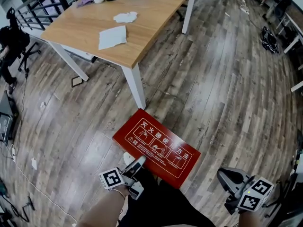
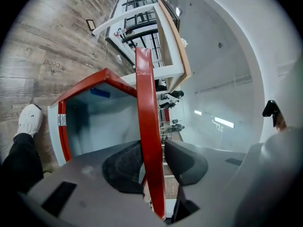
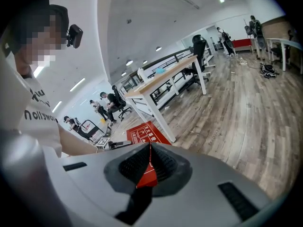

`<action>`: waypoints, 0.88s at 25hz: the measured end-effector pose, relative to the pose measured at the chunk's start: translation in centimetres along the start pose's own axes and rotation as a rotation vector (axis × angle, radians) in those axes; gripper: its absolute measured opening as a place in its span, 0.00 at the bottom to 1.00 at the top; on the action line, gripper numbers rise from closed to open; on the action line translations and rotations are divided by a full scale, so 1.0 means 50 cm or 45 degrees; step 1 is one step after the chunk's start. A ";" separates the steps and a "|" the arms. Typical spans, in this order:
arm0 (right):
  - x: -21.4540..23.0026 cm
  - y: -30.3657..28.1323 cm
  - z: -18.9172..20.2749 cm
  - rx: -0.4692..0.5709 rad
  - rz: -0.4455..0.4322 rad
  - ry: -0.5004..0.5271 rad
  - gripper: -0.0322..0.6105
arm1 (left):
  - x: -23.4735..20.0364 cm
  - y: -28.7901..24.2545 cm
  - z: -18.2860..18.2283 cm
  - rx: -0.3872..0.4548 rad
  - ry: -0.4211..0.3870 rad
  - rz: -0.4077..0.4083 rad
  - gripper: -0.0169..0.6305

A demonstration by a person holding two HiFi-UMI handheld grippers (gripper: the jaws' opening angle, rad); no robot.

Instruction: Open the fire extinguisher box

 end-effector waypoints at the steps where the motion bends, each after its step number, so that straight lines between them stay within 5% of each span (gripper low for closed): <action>1: -0.003 0.004 -0.006 0.009 0.003 0.003 0.07 | 0.011 -0.001 -0.001 -0.001 -0.006 0.015 0.23; 13: -0.036 0.044 -0.067 0.144 0.050 0.012 0.07 | 0.161 -0.076 -0.023 -0.112 -0.081 0.167 0.17; 19: -0.053 0.065 -0.083 0.232 0.083 -0.027 0.07 | 0.193 -0.093 -0.031 -0.130 -0.104 0.037 0.17; 22: -0.059 0.073 -0.097 0.289 0.094 -0.047 0.07 | 0.196 -0.093 -0.034 -0.087 -0.078 -0.130 0.17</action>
Point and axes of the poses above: the fingertips, and each gripper's own axes: y backward along the fingers, x to its right, z out of its underside, the point moved 7 cm from there along y, backward along the fingers, and after that the axes turned 9 degrees about -z, right-handed, at the moved point
